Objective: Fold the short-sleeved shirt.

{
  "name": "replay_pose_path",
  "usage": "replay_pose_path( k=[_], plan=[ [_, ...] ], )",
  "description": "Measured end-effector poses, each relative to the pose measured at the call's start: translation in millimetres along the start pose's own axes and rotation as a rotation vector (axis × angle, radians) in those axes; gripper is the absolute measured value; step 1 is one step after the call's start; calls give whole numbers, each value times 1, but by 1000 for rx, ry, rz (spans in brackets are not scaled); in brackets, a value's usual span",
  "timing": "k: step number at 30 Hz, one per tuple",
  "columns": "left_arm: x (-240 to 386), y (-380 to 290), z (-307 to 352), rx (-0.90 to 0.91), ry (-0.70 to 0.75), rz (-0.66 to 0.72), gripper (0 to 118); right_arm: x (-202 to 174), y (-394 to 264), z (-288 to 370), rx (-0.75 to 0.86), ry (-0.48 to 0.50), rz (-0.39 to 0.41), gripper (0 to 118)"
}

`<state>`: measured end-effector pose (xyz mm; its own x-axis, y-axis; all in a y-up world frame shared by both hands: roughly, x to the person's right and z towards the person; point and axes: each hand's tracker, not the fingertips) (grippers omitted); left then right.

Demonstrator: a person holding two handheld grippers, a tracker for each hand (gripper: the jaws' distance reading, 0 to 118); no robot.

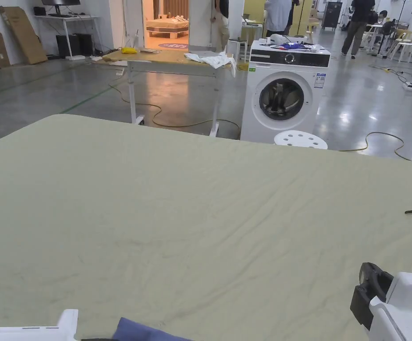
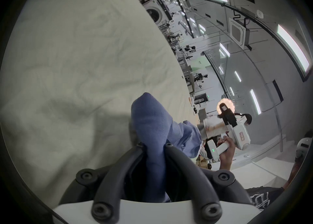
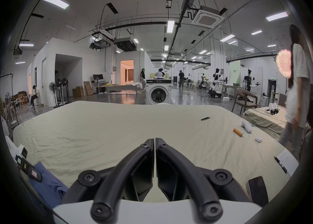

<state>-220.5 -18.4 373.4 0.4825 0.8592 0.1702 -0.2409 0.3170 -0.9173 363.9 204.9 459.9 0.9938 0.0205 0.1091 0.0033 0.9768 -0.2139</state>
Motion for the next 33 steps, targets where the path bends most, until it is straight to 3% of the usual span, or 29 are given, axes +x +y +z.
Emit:
replay_pose_path(
  k=[6,11,15,23,33],
  plan=[
    [52,28,50,51,103,-97,7,0,1,-1,-2,7,6,1],
    [102,57,136,100,367,-178,7,0,2,-2,1,13,8,1],
    [162,50,163,114,576,-200,7,-3,3,-4,5,27,13,1],
    [234,37,109,42,659,-263,8,-7,1,-5,2,42,-6,1],
    [266,33,1,-132,586,-335,9,1,-3,-2,-9,26,-7,1]
  ],
)
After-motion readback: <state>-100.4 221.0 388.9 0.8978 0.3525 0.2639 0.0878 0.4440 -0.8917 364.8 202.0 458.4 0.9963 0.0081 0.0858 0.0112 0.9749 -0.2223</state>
